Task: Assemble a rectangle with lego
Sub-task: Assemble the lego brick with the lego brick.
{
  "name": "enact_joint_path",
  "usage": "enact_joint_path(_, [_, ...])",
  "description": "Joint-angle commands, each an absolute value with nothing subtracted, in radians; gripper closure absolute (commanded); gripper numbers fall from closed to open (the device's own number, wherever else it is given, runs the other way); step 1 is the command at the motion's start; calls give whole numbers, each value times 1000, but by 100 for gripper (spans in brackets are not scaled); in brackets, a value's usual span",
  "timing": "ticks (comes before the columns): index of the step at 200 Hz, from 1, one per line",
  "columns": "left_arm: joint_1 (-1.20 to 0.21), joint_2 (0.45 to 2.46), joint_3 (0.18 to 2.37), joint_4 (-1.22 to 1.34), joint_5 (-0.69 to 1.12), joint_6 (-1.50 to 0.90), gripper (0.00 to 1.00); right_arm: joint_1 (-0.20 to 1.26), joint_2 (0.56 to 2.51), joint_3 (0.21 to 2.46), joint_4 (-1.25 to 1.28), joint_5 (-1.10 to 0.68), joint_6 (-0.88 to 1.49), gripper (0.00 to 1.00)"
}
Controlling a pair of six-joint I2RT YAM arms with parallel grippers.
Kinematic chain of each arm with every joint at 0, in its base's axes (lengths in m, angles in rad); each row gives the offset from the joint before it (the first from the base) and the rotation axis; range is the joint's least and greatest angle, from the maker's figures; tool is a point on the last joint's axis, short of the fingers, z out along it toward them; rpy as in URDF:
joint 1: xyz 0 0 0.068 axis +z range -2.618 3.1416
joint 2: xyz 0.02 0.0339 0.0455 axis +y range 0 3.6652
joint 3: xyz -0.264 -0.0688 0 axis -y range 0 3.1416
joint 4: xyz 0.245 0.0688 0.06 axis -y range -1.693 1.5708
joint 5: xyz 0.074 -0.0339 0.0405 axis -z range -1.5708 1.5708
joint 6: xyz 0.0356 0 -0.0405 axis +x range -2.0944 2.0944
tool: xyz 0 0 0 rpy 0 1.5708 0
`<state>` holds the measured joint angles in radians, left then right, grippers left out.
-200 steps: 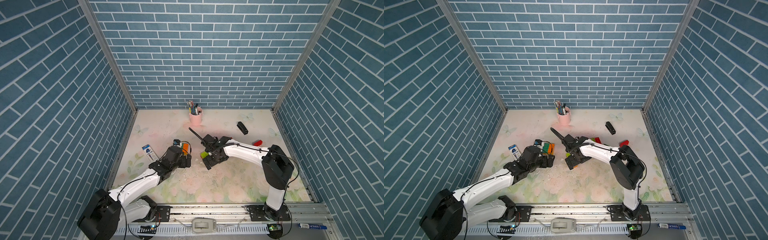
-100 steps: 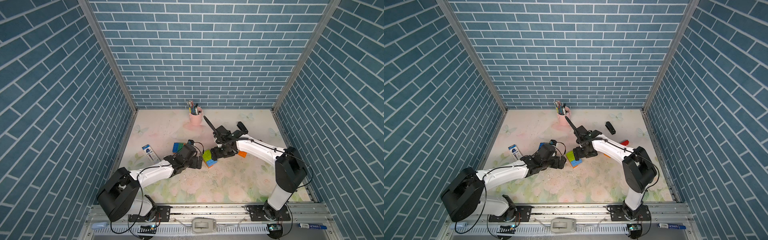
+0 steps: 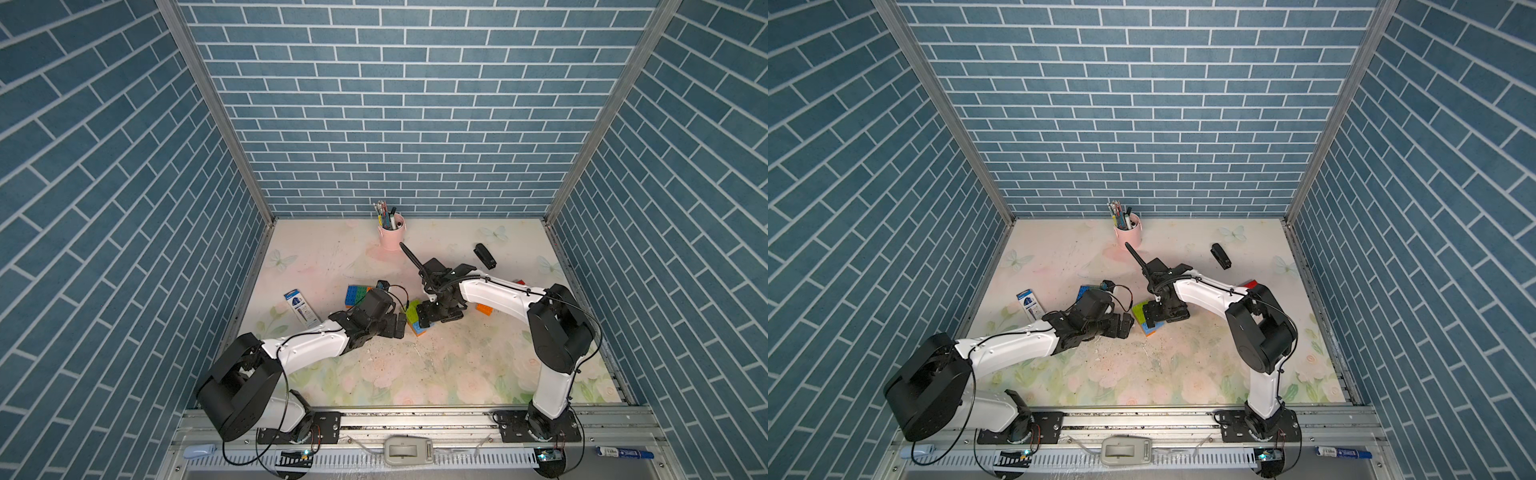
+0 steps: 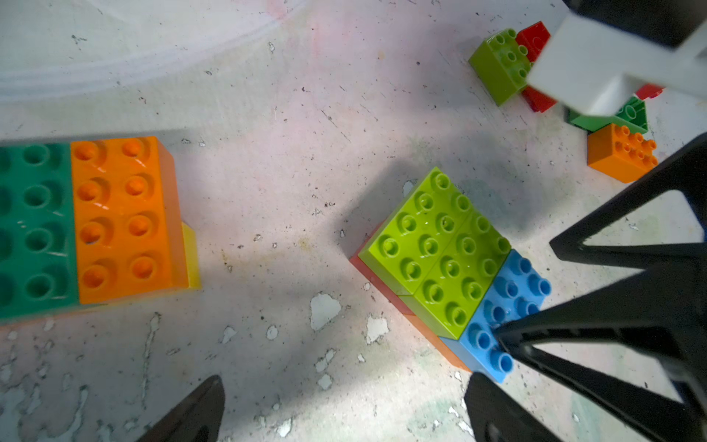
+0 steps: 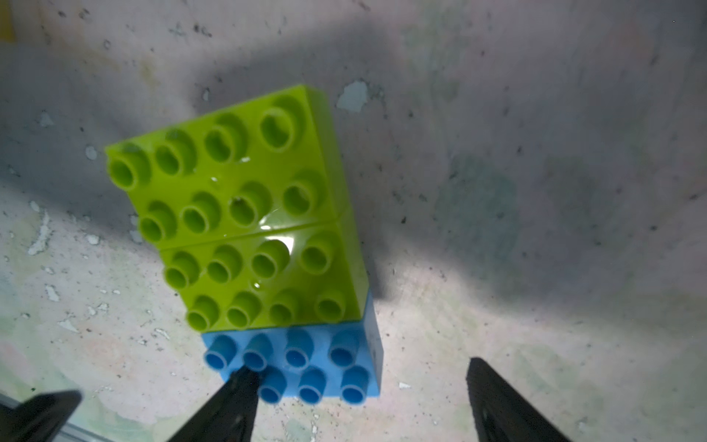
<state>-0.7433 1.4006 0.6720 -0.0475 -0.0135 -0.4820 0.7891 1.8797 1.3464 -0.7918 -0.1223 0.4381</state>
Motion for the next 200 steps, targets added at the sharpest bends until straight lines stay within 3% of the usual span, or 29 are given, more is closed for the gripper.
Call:
enact_joint_path(1, [-746, 1382, 656, -49, -21, -472, 1, 810, 1940, 1342, -874, -28, 443, 16])
enact_joint_path(64, [-746, 1362, 640, -50, -28, -473, 1, 830, 2009, 1367, -936, 32, 488, 18])
enact_joint_path(133, [-611, 1153, 636, -186, -65, -430, 2, 802, 1780, 1501, -933, 2, 483, 14])
enact_joint_path(151, [-569, 1107, 644, -231, -91, -431, 2, 809, 1709, 1412, -892, -62, 604, 18])
enact_joint_path(174, [-535, 1073, 648, -280, -130, -436, 1, 874, 1614, 1217, -660, -177, 875, 23])
enact_joint_path(200, [-496, 1043, 665, -342, -164, -435, 1, 931, 1627, 1146, -506, -162, 1045, 22])
